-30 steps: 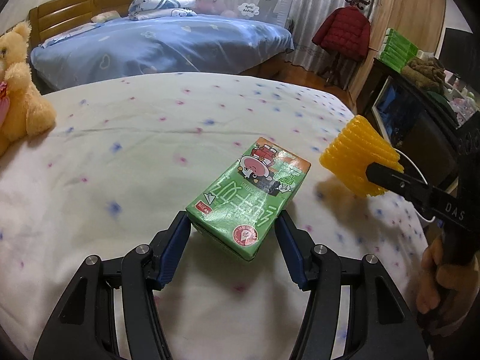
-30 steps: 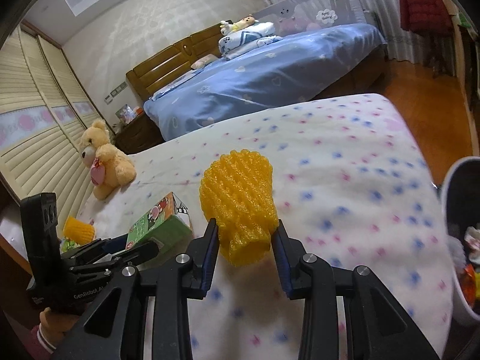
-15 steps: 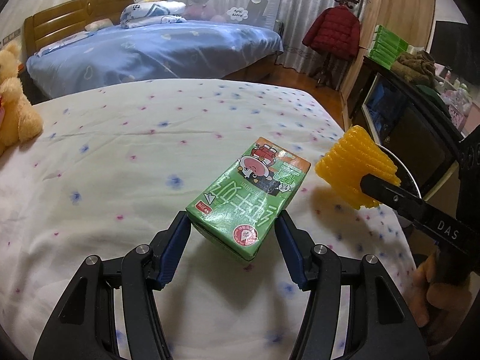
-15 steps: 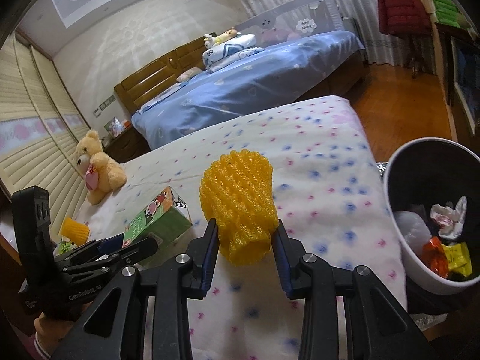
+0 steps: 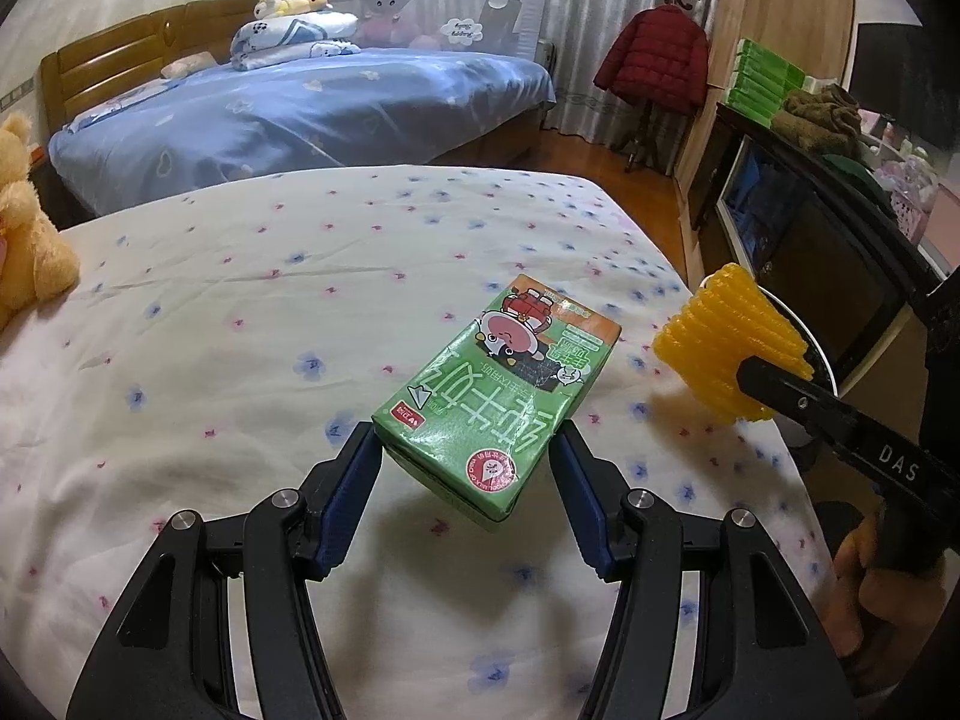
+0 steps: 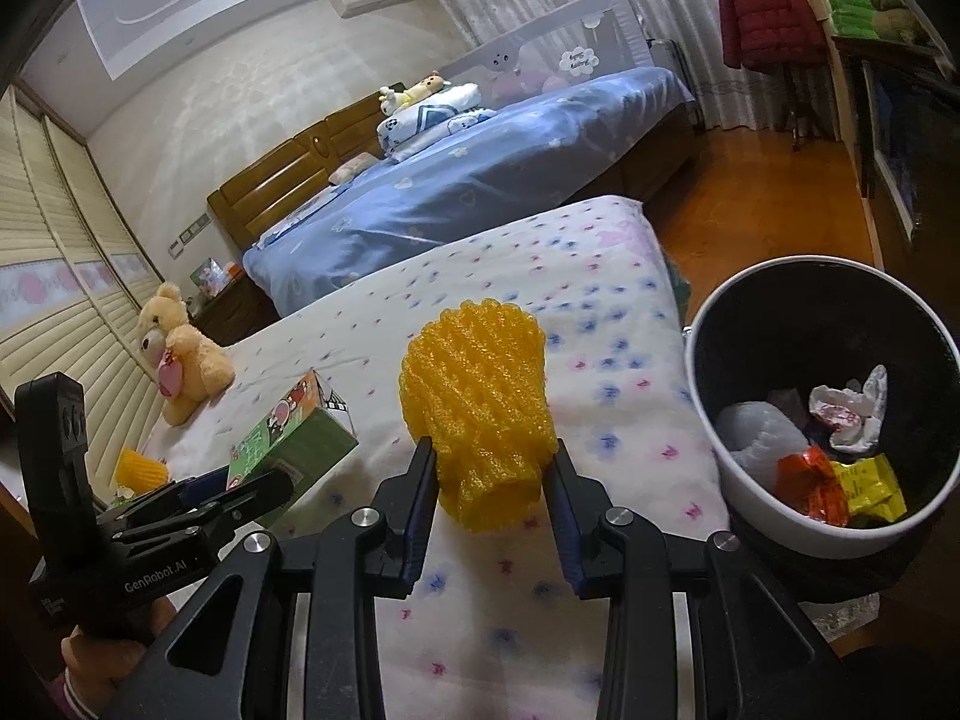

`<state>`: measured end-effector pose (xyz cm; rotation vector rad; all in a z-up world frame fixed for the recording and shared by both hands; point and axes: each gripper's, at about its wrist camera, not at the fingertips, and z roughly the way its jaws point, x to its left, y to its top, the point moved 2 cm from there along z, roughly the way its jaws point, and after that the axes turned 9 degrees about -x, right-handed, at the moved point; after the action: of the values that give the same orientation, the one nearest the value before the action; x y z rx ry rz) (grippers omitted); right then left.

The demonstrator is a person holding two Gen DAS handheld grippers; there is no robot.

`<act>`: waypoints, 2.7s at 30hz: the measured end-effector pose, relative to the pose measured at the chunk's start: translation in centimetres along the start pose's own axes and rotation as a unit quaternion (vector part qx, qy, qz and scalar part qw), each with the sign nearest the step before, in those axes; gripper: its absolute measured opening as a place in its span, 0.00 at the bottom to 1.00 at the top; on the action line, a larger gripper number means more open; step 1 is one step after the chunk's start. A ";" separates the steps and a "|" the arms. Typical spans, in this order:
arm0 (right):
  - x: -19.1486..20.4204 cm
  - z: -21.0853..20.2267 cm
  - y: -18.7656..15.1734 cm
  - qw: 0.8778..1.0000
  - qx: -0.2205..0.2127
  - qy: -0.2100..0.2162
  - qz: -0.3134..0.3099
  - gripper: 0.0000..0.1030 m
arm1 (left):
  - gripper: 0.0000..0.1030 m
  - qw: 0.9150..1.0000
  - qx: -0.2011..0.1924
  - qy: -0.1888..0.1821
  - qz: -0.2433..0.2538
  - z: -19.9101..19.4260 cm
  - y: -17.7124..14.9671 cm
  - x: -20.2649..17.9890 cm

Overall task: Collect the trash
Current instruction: 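Carry the foam net and juice box over the bin with both tools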

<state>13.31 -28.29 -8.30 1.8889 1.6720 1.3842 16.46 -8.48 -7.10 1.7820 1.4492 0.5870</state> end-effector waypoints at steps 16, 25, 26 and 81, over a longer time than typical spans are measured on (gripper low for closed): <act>-1.6 -1.8 0.3 1.000 -0.008 -0.015 0.008 0.34 | 0.57 1.000 0.000 -0.014 0.020 0.4 0.5 -2.6; -2.7 -2.6 0.4 1.000 -0.010 -0.023 0.015 0.34 | 0.57 0.999 0.000 -0.024 0.032 0.5 0.7 -4.1; -2.7 -2.6 0.4 1.000 -0.010 -0.023 0.015 0.34 | 0.57 0.999 0.000 -0.025 0.034 0.6 0.7 -4.4; -8.7 -5.8 1.3 0.996 -0.027 -0.079 0.041 0.34 | 0.57 0.992 0.002 -0.069 0.105 2.8 2.1 -12.3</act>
<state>10.67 -38.49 -8.46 1.9999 1.4841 1.2596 16.72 -21.18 -5.90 1.9532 1.1786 0.5543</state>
